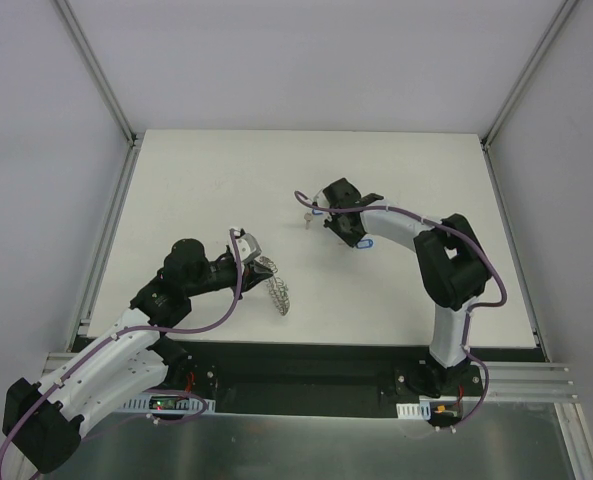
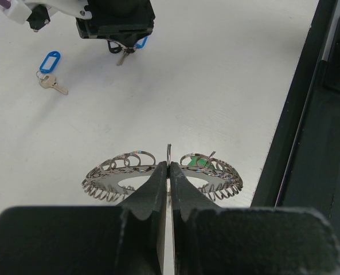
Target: Put the keys on the keyring
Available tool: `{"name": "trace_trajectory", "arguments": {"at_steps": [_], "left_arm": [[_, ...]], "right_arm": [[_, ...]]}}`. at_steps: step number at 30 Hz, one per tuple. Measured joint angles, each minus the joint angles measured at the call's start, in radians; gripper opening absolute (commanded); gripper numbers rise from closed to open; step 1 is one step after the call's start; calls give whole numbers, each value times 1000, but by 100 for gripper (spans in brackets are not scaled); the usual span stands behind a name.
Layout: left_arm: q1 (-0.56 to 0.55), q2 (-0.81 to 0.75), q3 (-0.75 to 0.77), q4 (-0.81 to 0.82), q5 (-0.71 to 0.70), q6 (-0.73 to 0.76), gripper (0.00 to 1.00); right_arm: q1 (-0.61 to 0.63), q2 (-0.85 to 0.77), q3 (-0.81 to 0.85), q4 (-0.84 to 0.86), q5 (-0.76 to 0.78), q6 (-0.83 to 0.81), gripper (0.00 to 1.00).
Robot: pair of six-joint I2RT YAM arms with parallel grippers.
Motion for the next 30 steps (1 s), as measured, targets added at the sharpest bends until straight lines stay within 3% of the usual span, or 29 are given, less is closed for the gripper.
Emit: {"name": "trace_trajectory", "arguments": {"at_steps": [30], "left_arm": [[0,0,0,-1,-3,0,0]], "right_arm": [[48,-19,9,-29,40,13,23]]}}
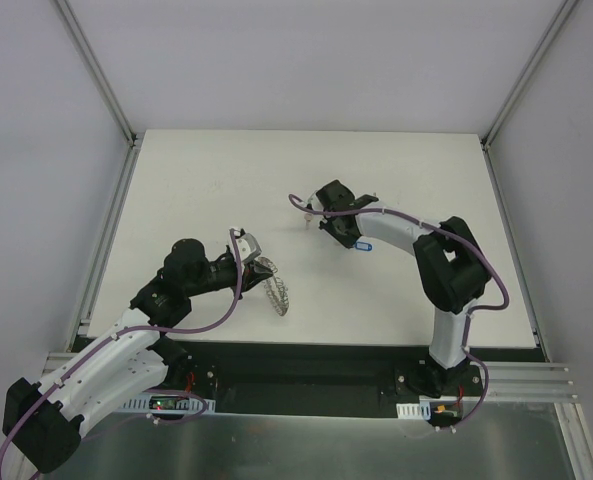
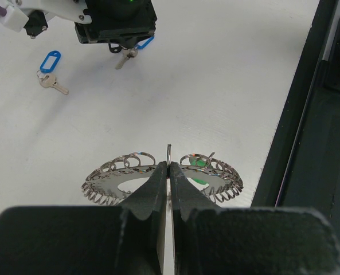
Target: Put the keys on the keyring
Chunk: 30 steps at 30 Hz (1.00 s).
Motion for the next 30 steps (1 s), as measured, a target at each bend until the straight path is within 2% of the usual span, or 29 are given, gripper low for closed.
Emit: {"name": "trace_trajectory", "arguments": {"at_steps": [15,30], "left_arm": [[0,0,0,-4,-2,0,0],[0,0,0,-5,-2,0,0]], "right_arm": [[0,61,29,-19,6,0,19],[0,59,32,-45,3,-2,27]]}}
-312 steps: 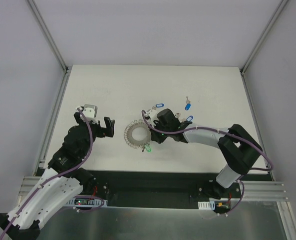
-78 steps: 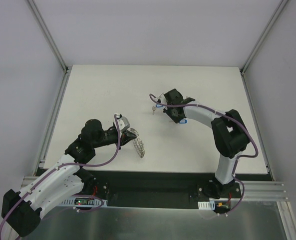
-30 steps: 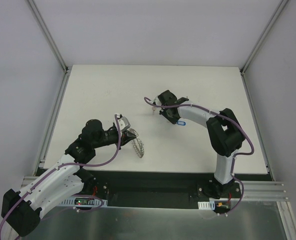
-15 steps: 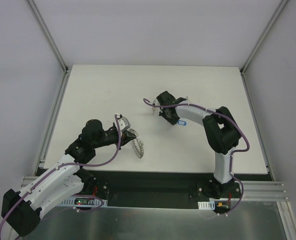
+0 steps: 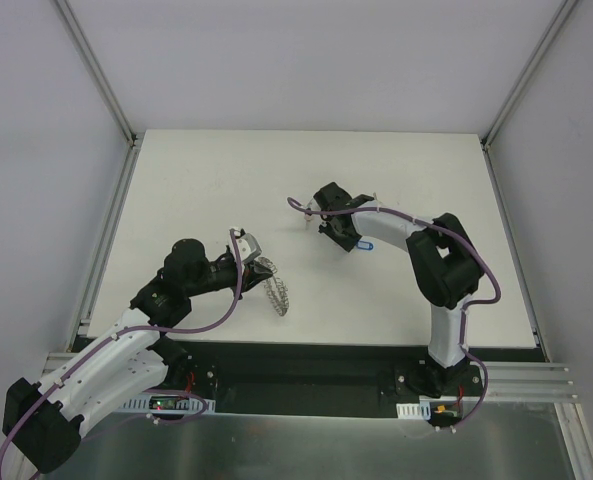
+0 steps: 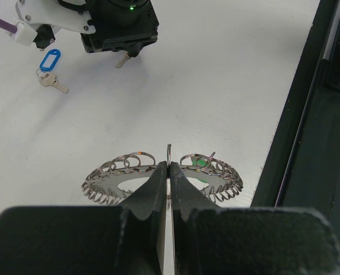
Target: Put the keys on the keyring
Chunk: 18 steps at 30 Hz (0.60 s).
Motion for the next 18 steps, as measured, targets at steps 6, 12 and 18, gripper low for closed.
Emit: {"name": "trace_trajectory", "arguments": {"at_steps": [6,12,18], "left_arm": [[0,0,0,0,0,0,0],[0,0,0,0,0,0,0],[0,1,0,0,0,0,0]], "right_arm": [[1,-8,-2,-5,-15,-3,30],[3,-12,-4,-5,-18,-13,30],[3,-11,-4,-4,-11,-22,27]]}}
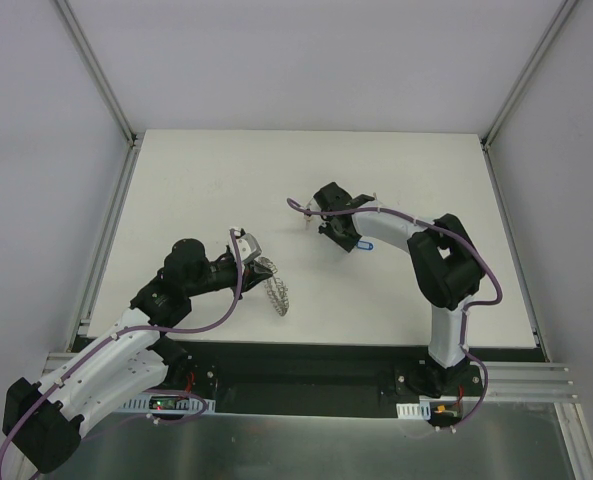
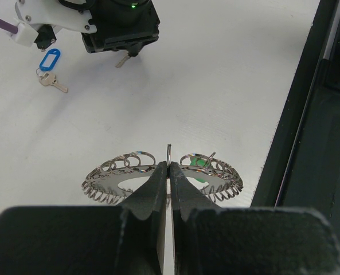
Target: Put the keys on the keyring
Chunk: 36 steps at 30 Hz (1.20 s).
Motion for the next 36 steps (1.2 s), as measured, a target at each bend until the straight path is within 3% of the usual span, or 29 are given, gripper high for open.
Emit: {"name": "trace_trajectory", "arguments": {"at_steps": [21,27,36], "left_arm": [[0,0,0,-3,0,0,0],[0,0,0,-13,0,1,0],[0,0,0,-14,0,3,0]], "right_arm": [[4,5,0,-36,-3,-24,26],[4,19,0,-36,29,-27,21],[4,24,0,-36,46,-33,2]]}}
